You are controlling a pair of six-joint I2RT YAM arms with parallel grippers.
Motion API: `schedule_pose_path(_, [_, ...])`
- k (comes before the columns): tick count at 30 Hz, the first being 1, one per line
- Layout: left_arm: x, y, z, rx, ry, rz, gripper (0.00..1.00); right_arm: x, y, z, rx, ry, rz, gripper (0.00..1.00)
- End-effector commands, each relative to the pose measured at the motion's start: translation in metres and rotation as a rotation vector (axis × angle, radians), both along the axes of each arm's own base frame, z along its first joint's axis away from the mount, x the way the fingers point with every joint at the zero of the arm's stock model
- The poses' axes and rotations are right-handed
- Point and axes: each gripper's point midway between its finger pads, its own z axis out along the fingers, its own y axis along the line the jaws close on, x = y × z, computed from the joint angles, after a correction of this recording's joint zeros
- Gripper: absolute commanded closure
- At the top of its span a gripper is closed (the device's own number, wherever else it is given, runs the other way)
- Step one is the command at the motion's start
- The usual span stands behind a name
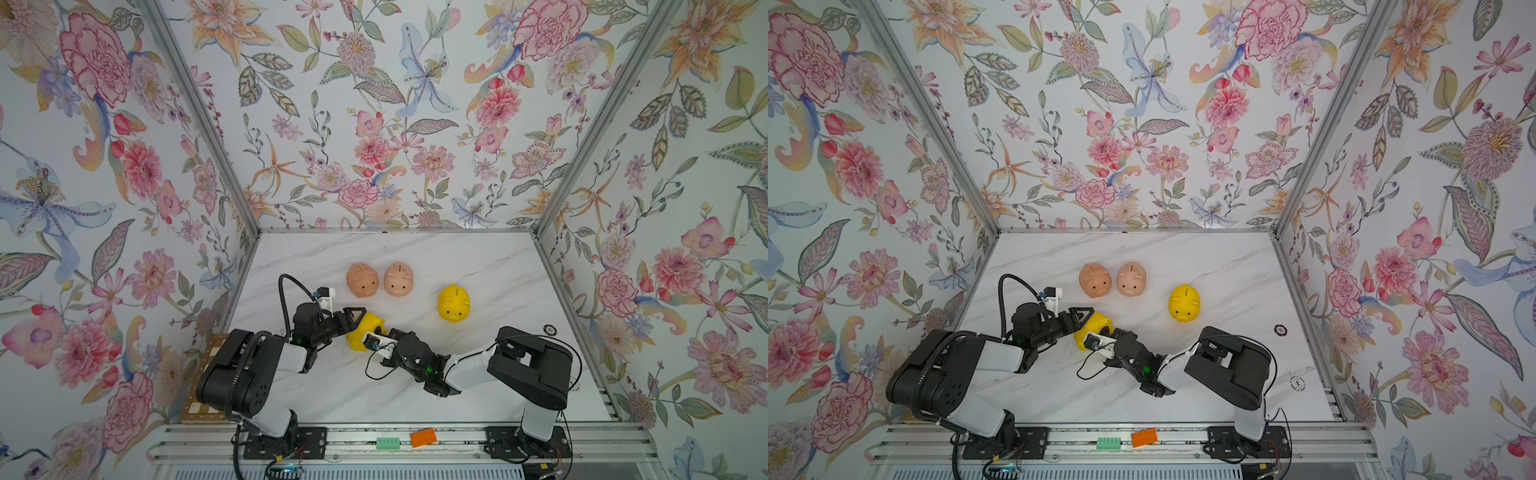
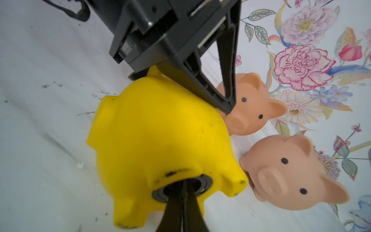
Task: Open piggy banks
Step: Open the lid on the piggy bank.
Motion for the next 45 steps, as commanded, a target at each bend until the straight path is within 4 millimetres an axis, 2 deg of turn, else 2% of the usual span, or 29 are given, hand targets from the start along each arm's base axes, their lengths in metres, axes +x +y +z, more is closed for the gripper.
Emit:
schedule_pose_path(1, [-0.073, 0.008, -0.091, 0.139, 0.373, -0.071, 0.25, -0.005, 0.004, 0.003, -0.040, -0.092, 0.018, 1.00])
schedule_pose_path(18, [-0.072, 0.011, -0.093, 0.153, 0.377, -0.054, 0.26, -0.007, -0.017, -0.002, -0.127, -0.275, -0.098, 1.00])
schedule_pose_path(26, [-0.072, 0.011, -0.094, 0.155, 0.379, -0.052, 0.26, -0.013, -0.027, 0.004, -0.085, -0.258, -0.127, 1.00])
schedule_pose_path(32, [-0.071, 0.012, -0.093, 0.153, 0.378, -0.050, 0.26, -0.018, -0.041, 0.013, -0.008, -0.156, -0.146, 1.00])
schedule_pose_path(40, [-0.070, 0.011, -0.091, 0.151, 0.369, -0.053, 0.26, -0.028, -0.058, 0.020, 0.074, 0.148, -0.113, 1.00])
schedule_pose_path(45, [-0.070, 0.011, -0.090, 0.148, 0.361, -0.051, 0.26, -0.023, -0.068, 0.018, 0.086, 0.358, -0.148, 1.00])
